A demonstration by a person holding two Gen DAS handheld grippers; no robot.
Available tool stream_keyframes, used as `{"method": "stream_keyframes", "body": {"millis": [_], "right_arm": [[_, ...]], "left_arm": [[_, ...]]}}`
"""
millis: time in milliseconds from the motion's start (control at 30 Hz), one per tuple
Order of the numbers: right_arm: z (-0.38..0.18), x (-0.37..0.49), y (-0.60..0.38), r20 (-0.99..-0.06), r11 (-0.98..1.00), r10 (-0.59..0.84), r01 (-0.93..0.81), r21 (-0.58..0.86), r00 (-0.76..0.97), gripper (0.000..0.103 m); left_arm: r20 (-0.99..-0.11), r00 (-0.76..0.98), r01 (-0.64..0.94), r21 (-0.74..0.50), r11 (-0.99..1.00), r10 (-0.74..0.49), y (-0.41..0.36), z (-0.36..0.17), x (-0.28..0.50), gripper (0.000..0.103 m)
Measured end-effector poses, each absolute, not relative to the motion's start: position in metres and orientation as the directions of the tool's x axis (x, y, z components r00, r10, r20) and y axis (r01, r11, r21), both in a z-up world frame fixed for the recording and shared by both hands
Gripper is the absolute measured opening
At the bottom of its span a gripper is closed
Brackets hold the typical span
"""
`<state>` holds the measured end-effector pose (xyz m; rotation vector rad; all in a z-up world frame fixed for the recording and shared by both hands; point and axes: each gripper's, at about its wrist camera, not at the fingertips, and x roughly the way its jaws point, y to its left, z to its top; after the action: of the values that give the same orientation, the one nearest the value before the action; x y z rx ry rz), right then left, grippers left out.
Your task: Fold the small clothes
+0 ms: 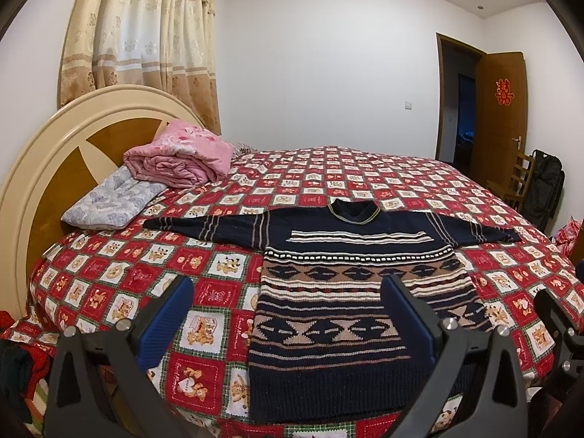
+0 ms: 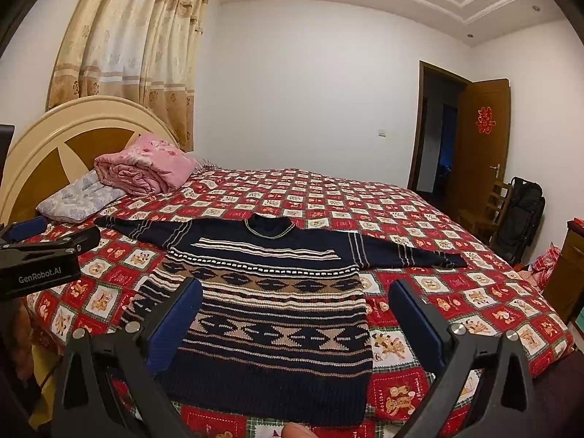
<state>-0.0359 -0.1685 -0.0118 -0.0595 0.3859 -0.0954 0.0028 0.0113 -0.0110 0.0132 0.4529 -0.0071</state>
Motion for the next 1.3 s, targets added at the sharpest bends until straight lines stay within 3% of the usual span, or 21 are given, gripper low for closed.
{"method": "stream_keyframes", "body": {"millis": [333,800,1300], "right_arm": [[-0.04,-0.006,-0.186,-0.445,0.997,-0.076,0.059,-0.051,0.892,0.102],[-0.092,0.08,-0.282,-0.595,0.973,-0.213,0.221,-0.059,0.775,0.102],[-0.12,0.151,-0.352,-0.666,0.957,-0.258,0.28,-0.077,0.7,0.101]], "left_arm": [[-0.483,0.876,0.03,0.021,0.999,-0.016,0.003,-0.036,0.03,0.103],[-0.616,0.788,0.095,0.094,0.991,-0.017,-0.038,-0.094,0.129,0.103],[-0.655,0.755,0.126,0.124,0.984,-0.014,-0.067,-0.115,0.194,0.103]]}}
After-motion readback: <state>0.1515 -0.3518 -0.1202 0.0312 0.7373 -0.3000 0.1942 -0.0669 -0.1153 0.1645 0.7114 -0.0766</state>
